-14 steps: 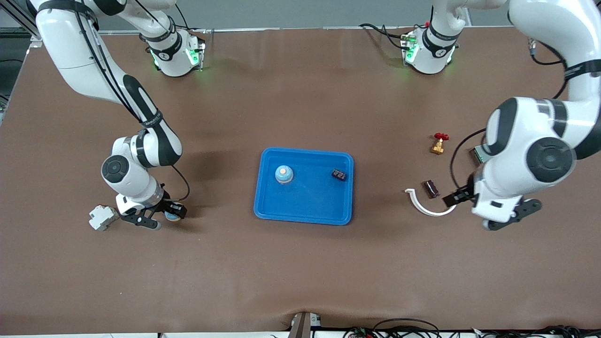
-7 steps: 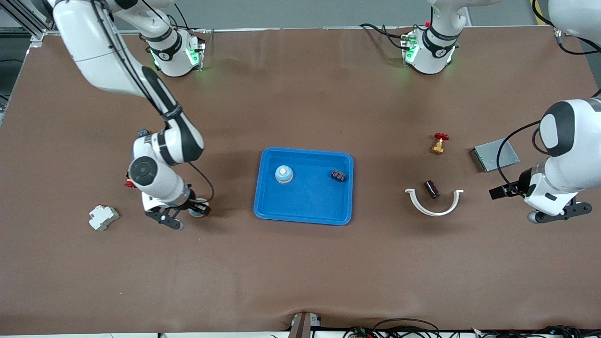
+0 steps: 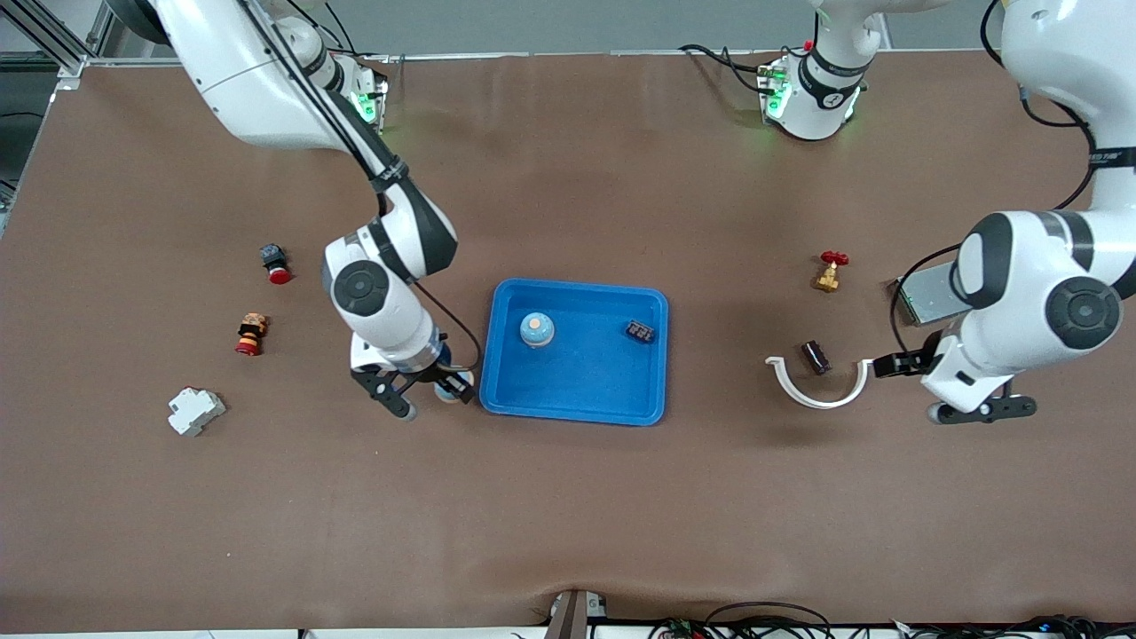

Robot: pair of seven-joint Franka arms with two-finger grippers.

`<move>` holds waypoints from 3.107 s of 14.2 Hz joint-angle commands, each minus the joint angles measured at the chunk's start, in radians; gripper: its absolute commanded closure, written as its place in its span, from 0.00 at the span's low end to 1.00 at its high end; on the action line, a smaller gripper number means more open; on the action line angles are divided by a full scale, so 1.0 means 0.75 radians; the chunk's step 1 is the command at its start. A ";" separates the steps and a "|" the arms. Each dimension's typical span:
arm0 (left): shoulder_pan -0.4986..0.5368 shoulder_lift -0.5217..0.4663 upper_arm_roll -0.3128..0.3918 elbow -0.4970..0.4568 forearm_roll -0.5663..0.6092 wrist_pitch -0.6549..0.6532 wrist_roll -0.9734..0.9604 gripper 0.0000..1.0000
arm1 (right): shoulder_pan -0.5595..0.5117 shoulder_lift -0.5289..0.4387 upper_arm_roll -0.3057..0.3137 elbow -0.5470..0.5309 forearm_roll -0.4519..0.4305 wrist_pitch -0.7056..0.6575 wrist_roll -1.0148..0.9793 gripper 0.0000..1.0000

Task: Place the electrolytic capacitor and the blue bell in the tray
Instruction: 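Carry the second bell to the tray while the left gripper reaches a capacitor, then release the bell in the tray while the left gripper grasps the capacitor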

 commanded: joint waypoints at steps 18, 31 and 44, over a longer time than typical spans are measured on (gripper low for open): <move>-0.104 0.188 -0.020 0.055 -0.046 0.054 -0.556 0.00 | 0.337 0.317 -0.122 0.354 -0.030 -0.120 0.400 1.00; -0.082 0.102 -0.018 -0.203 -0.040 0.152 -0.588 0.00 | 0.325 0.321 -0.142 0.383 -0.030 -0.136 0.398 1.00; -0.074 0.180 -0.018 -0.232 -0.040 0.273 -0.584 0.00 | 0.329 0.270 -0.147 0.495 -0.026 -0.348 0.394 0.00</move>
